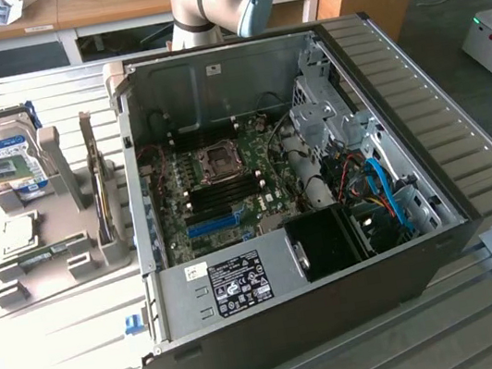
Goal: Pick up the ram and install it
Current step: 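Pick up the ram and move it above insertion slot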
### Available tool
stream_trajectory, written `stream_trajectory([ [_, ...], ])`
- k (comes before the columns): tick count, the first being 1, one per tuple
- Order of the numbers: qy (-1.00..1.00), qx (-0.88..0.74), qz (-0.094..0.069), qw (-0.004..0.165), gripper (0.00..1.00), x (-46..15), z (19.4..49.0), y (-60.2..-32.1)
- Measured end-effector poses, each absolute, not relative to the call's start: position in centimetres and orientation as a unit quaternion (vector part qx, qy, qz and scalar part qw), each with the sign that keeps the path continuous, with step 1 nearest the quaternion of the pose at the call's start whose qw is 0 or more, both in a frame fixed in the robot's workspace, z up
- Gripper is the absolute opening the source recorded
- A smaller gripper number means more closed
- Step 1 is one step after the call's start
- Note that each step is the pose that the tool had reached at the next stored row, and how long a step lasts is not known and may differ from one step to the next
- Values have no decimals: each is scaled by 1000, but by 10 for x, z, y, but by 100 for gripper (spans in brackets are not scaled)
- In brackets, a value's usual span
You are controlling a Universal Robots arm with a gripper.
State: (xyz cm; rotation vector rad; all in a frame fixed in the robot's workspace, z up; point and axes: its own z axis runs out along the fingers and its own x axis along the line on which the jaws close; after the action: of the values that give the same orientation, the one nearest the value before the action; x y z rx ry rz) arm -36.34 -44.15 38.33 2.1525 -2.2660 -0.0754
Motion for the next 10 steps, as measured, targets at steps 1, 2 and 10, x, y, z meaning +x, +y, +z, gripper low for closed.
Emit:
stream_trajectory([
  [1,-725,688,-24,8,12,-363,383,-441],
  [2,-725,689,-24,8,12,-363,383,-441],
  [10,-725,688,-24,8,12,-356,384,-441],
])
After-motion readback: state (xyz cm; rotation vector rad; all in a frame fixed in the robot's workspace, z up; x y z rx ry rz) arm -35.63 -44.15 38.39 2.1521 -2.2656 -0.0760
